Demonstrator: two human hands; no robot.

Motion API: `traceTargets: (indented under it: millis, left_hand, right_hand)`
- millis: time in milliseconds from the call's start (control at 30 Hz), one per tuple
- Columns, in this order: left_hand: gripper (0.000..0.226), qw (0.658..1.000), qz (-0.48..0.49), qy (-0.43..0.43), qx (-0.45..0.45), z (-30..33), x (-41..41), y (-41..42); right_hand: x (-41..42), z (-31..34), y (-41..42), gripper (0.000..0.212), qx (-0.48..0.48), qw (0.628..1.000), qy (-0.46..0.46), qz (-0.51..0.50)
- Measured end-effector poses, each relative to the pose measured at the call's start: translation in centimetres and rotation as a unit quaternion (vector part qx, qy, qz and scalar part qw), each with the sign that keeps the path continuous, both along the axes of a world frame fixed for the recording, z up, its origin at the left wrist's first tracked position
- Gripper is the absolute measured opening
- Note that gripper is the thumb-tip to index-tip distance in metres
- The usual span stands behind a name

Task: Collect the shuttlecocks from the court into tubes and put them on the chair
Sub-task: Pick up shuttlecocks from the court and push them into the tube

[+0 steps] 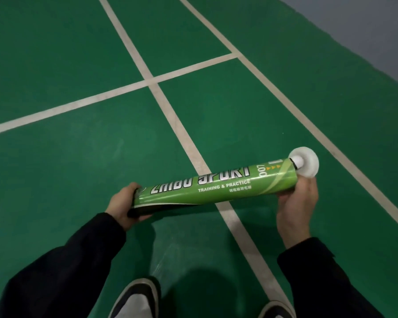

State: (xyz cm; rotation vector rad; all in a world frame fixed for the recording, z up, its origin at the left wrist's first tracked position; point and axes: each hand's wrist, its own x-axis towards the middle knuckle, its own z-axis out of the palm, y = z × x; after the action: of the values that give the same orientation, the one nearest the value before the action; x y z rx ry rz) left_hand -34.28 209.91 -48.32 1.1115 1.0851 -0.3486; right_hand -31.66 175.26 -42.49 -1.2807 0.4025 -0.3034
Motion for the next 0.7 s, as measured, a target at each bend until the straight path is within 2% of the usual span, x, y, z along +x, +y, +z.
traceTargets:
  millis: [67,133,300,400,467,600,700]
  left_hand:
    - [0.011,1.000,0.008,-0.006,0.003,0.0,0.0,0.5]
    - [0.011,1.000,0.017,-0.012,0.013,0.0,0.1,1.0]
    - [0.015,0.995,0.029,-0.035,0.088,0.9,0.2,1.2]
    - [0.016,0.992,0.027,-0.050,0.112,1.9,0.3,1.0]
    - [0.015,0.990,0.033,-0.067,0.117,2.6,0.4,0.9]
    - [0.014,0.988,0.030,-0.090,0.126,4.1,0.4,0.6]
    - [0.015,0.987,0.009,-0.092,0.134,4.7,0.2,0.9]
  right_hand:
    - [-0.1,0.7,-0.7,0.027,-0.095,0.995,-0.005,0.004]
    - [-0.3,1.1,-1.2,0.027,-0.138,0.990,-0.002,0.041]
    - [-0.5,1.3,-1.5,0.043,-0.122,0.990,0.057,0.037]
    - [-0.4,1.0,-2.0,0.027,-0.100,0.992,0.051,0.049]
    - [-0.1,0.7,-2.5,0.015,-0.118,0.991,0.037,0.052]
    - [0.5,-0.2,-2.8,0.035,-0.166,0.984,0.039,0.058]
    - [0.4,-0.5,-2.2,0.033,-0.208,0.974,0.050,0.077]
